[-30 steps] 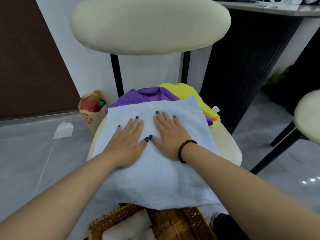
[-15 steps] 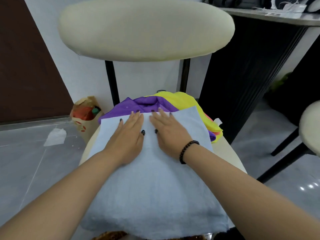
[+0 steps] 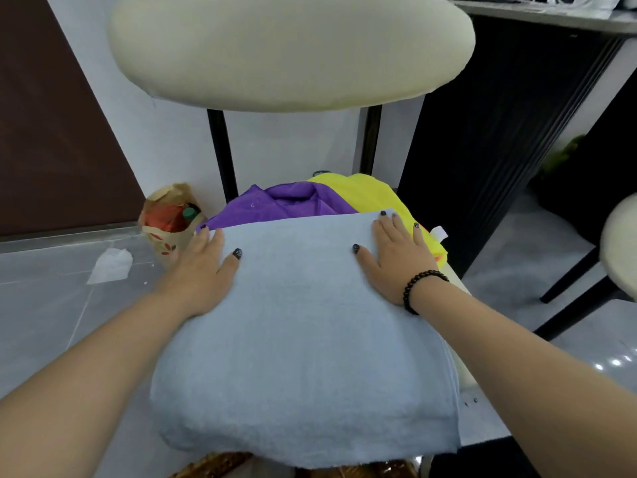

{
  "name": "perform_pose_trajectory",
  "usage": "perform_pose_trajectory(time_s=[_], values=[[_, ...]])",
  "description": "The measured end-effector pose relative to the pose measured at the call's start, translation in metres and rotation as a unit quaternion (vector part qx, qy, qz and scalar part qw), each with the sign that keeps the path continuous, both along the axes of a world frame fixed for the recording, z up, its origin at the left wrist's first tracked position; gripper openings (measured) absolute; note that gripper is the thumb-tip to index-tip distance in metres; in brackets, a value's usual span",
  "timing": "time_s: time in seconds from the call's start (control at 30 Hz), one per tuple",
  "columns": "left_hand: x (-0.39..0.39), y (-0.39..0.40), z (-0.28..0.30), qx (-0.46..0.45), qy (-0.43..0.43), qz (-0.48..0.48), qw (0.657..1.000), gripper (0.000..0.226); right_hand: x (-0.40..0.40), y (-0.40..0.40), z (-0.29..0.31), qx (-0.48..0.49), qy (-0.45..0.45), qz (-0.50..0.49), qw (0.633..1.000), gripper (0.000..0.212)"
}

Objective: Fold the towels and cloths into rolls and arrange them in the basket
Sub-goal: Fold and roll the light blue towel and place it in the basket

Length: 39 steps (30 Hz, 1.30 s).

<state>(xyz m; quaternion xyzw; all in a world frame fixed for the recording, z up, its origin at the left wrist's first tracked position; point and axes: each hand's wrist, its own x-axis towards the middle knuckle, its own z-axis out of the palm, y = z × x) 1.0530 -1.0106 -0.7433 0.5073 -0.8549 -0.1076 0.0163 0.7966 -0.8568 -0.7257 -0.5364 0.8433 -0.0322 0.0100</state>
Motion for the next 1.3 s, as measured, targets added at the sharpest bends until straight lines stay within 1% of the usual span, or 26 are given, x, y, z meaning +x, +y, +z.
perform_pose_trajectory(time_s=[0.07,0.1,0.13,0.2,0.23,0.27,0.3,0.37,0.43,0.5,0.6,0.67,0.7,0.73,0.8,0.87,0.93,1.0,1.03,1.07,1.1,1.13,1.17,1.23,1.27,1.3], values=[[-0.008,0.023,0.013,-0.078,0.03,-0.015,0.996,0.058,0.02,0.004,0.009,-0.034,0.041,0.019,0.998,0.054],[-0.014,0.04,0.021,-0.084,0.064,-0.033,0.994,0.056,0.034,0.007,0.013,-0.052,0.05,0.039,0.997,0.055],[-0.02,0.06,0.026,-0.068,0.095,-0.052,0.992,0.055,0.052,0.013,0.015,-0.07,0.039,0.066,0.995,0.058],[-0.029,0.101,0.028,-0.016,0.129,-0.08,0.988,0.056,0.089,0.027,0.012,-0.09,-0.027,0.111,0.989,0.056],[-0.03,0.118,0.024,0.008,0.119,-0.092,0.989,0.057,0.103,0.034,0.008,-0.08,-0.066,0.125,0.987,0.054],[-0.028,0.13,0.017,0.011,0.085,-0.104,0.991,0.057,0.112,0.041,0.002,-0.058,-0.086,0.133,0.986,0.054],[-0.025,0.135,0.008,-0.006,0.042,-0.119,0.992,0.059,0.114,0.046,-0.005,-0.035,-0.079,0.135,0.987,0.054],[-0.014,0.13,-0.004,-0.044,0.0,-0.137,0.99,0.065,0.103,0.055,-0.015,-0.017,-0.042,0.131,0.99,0.056],[0.001,0.124,-0.006,-0.057,0.008,-0.127,0.99,0.077,0.087,0.065,-0.019,-0.018,-0.026,0.112,0.993,0.06],[0.019,0.122,-0.009,-0.059,0.014,-0.114,0.992,0.084,0.074,0.079,-0.02,-0.006,-0.033,0.085,0.996,0.065],[0.043,0.12,-0.013,-0.063,0.013,-0.07,0.995,0.073,0.058,0.099,-0.021,0.014,-0.035,0.036,0.999,0.07],[0.051,0.127,-0.013,-0.071,0.028,-0.03,0.997,0.066,0.058,0.107,-0.019,-0.009,-0.04,-0.001,0.999,0.068],[0.052,0.135,-0.013,-0.085,0.047,-0.027,0.995,0.064,0.063,0.109,-0.02,-0.038,-0.025,-0.003,0.999,0.064],[0.05,0.145,-0.014,-0.104,0.066,-0.043,0.991,0.063,0.074,0.111,-0.021,-0.081,0.002,0.015,0.997,0.06],[0.042,0.167,-0.021,-0.144,0.084,-0.117,0.979,0.064,0.104,0.111,-0.026,-0.145,0.041,0.109,0.983,0.056],[0.038,0.181,-0.032,-0.178,0.075,-0.163,0.967,0.064,0.126,0.114,-0.041,-0.128,0.058,0.197,0.97,0.057],[0.045,0.181,-0.042,-0.193,0.075,-0.134,0.969,0.064,0.124,0.124,-0.05,-0.102,0.057,0.177,0.977,0.066],[0.057,0.182,-0.051,-0.19,0.103,-0.074,0.973,0.067,0.108,0.133,-0.053,-0.128,0.041,0.103,0.986,0.075],[0.061,0.187,-0.054,-0.175,0.136,-0.033,0.975,0.07,0.103,0.137,-0.052,-0.139,0.028,0.064,0.988,0.076],[0.062,0.195,-0.056,-0.143,0.194,0.016,0.97,0.075,0.1,0.14,-0.052,-0.157,0.002,0.031,0.987,0.074],[0.058,0.207,-0.056,-0.096,0.273,0.073,0.955,0.079,0.103,0.142,-0.052,-0.183,-0.032,0.006,0.983,0.069],[0.052,0.22,-0.056,-0.046,0.356,0.129,0.925,0.083,0.112,0.144,-0.054,-0.219,-0.066,-0.01,0.973,0.063],[0.045,0.233,-0.054,0.009,0.435,0.186,0.881,0.087,0.126,0.148,-0.057,-0.264,-0.098,-0.012,0.959,0.058],[0.029,0.247,-0.061,0.115,0.551,0.278,0.778,0.097,0.16,0.158,-0.067,-0.362,-0.174,-0.004,0.916,0.055],[0.023,0.25,-0.067,0.179,0.589,0.313,0.723,0.105,0.177,0.163,-0.075,-0.409,-0.215,-0.016,0.886,0.053],[0.021,0.251,-0.073,0.25,0.625,0.332,0.66,0.115,0.191,0.168,-0.082,-0.454,-0.269,-0.057,0.847,0.05]])
